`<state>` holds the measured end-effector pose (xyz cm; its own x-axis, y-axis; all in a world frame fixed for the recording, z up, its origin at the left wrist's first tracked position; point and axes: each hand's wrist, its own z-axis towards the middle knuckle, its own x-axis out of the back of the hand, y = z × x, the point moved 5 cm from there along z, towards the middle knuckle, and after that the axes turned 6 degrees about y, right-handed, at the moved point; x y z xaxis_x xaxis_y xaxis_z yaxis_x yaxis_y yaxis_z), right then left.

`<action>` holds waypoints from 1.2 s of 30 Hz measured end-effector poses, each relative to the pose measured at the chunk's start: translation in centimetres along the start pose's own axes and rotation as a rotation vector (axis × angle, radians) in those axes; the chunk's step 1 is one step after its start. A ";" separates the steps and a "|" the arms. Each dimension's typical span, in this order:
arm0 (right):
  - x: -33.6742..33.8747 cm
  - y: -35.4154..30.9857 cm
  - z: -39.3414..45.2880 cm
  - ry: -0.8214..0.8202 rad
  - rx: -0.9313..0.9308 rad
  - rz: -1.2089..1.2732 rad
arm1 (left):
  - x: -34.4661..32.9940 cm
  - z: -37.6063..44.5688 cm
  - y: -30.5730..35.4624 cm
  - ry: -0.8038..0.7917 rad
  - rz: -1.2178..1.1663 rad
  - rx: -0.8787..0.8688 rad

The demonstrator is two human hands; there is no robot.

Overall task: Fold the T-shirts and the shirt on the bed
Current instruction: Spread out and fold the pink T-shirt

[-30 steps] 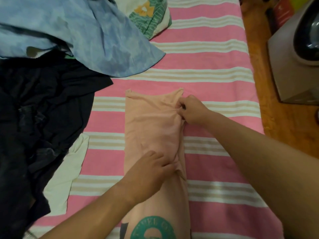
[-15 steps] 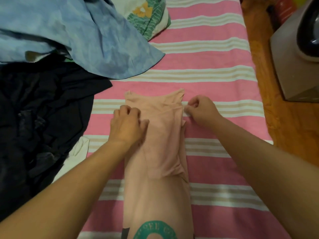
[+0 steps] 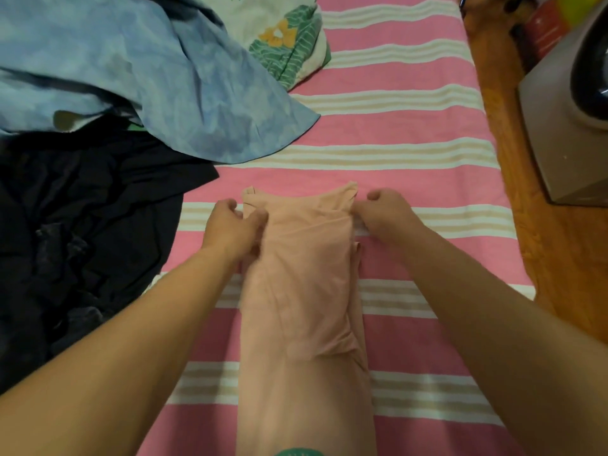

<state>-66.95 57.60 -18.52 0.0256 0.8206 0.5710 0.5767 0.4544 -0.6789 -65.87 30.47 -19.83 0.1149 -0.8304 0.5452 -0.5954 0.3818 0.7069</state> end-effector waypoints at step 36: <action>-0.8 14.2 -24.4 -0.086 -0.266 0.045 | 6.4 -20.1 -15.2 -0.211 0.084 0.102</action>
<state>-38.83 54.93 -17.33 -0.0070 0.8695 0.4939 0.7710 0.3192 -0.5511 -40.11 27.45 -18.07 -0.1007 -0.8678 0.4866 -0.6743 0.4192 0.6080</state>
